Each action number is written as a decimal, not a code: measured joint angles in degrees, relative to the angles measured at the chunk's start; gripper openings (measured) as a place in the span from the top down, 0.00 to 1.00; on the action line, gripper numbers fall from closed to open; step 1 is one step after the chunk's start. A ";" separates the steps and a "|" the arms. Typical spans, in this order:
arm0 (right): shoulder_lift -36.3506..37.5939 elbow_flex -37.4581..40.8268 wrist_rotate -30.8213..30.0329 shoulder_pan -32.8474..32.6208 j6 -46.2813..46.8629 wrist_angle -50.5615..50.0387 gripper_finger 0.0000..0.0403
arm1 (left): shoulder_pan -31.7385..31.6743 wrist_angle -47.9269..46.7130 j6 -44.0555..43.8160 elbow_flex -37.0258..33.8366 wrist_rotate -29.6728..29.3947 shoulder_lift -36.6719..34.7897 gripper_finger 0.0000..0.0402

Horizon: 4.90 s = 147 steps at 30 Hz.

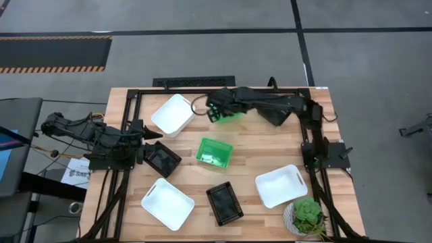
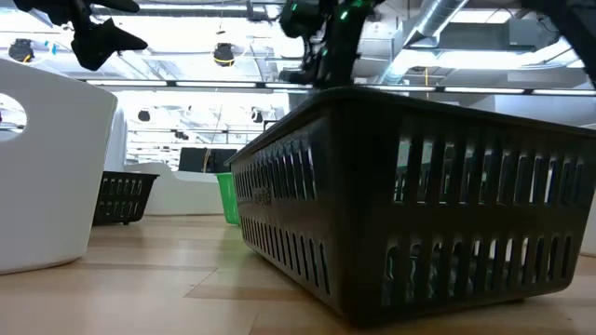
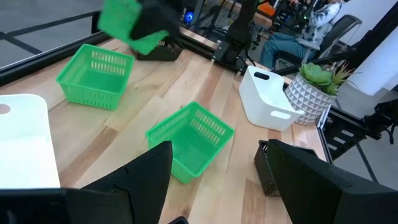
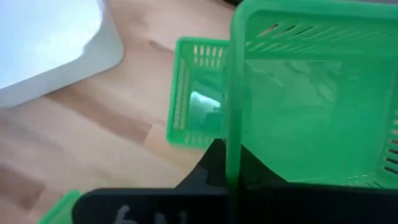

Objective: Stack baskets by color
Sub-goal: Stack the bottom right green bin on top of the top green bin, then stack the bottom green bin on top of the green bins

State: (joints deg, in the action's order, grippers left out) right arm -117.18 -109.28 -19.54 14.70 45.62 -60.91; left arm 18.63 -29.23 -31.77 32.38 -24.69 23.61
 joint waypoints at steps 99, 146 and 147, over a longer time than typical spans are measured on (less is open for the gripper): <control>-9.87 3.01 12.20 -9.60 -33.25 0.58 0.95 | 0.00 -3.74 -1.88 0.00 5.30 -0.02 0.37; 6.51 1.39 13.74 11.27 -91.83 0.57 0.99 | 0.00 -4.74 -1.90 0.02 -1.69 -0.02 0.37; 6.23 1.38 13.84 11.32 -92.03 0.57 0.99 | 0.00 -4.75 -1.90 0.02 -1.68 0.00 0.37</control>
State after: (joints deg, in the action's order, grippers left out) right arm -110.96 -107.90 -5.69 26.03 -46.41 -60.34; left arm 18.63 -33.98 -33.67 32.40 -26.37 23.62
